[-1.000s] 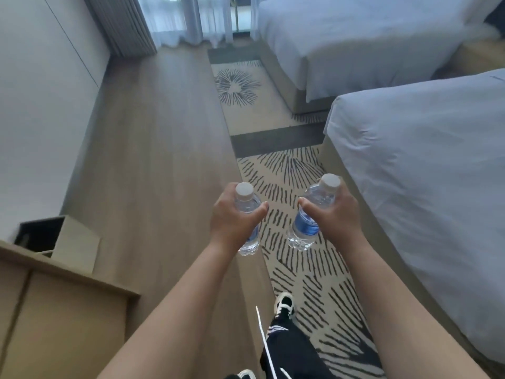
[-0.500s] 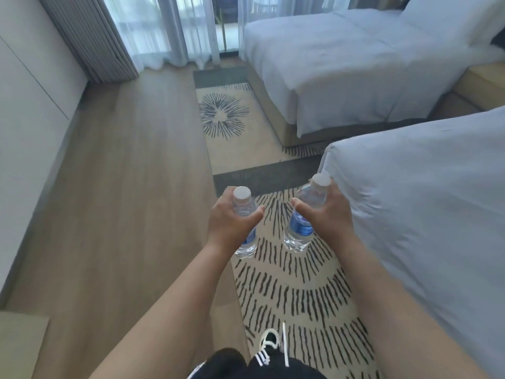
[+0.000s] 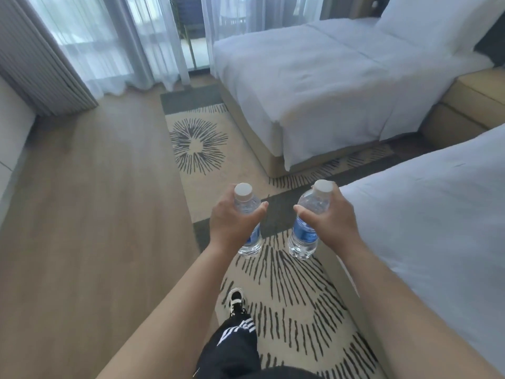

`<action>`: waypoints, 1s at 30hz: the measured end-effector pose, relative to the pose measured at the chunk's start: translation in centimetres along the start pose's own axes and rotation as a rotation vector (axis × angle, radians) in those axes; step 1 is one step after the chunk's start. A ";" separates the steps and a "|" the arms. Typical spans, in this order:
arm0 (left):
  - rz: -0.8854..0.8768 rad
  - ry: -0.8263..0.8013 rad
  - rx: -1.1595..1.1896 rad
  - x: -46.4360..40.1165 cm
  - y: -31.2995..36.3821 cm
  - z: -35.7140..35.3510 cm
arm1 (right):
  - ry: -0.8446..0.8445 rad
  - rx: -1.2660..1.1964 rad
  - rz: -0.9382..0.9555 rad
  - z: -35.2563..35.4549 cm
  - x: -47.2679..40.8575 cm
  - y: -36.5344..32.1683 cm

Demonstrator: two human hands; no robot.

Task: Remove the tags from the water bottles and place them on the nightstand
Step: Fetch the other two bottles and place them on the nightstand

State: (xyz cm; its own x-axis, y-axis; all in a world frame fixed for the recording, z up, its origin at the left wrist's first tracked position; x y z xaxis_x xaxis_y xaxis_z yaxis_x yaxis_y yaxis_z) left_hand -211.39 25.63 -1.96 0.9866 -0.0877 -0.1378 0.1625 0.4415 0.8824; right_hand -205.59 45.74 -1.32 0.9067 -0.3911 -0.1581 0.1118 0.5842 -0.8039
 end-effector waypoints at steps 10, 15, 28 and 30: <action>-0.076 -0.199 -0.008 -24.6 0.2 -5.7 | 0.174 -0.023 -0.168 -2.6 -20.8 0.9; -0.094 -0.289 0.033 -33.9 1.3 -11.9 | 0.267 0.010 -0.228 -1.6 -28.7 4.5; -0.252 -0.505 0.014 -57.1 10.2 -37.4 | 0.460 0.074 -0.353 7.8 -54.2 17.9; -0.268 -0.544 0.032 -59.7 12.7 -41.1 | 0.502 0.084 -0.364 10.1 -57.2 19.2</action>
State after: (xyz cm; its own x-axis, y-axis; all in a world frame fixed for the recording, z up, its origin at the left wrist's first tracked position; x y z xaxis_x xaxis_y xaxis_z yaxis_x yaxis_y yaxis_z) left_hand -267.51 73.19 -1.08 0.7600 -0.6398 -0.1143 0.3950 0.3151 0.8629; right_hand -251.23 86.52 -1.87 0.5046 -0.8503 -0.1494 0.4280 0.3967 -0.8121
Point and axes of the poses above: each hand's wrist, its own x-axis away from the middle knuckle, its own z-axis out of the back of the hand, y = z × x, the point moved 2 cm from there along -x, towards the middle knuckle, and after that the axes turned 1 degree about -z, right-handed, at the moved point
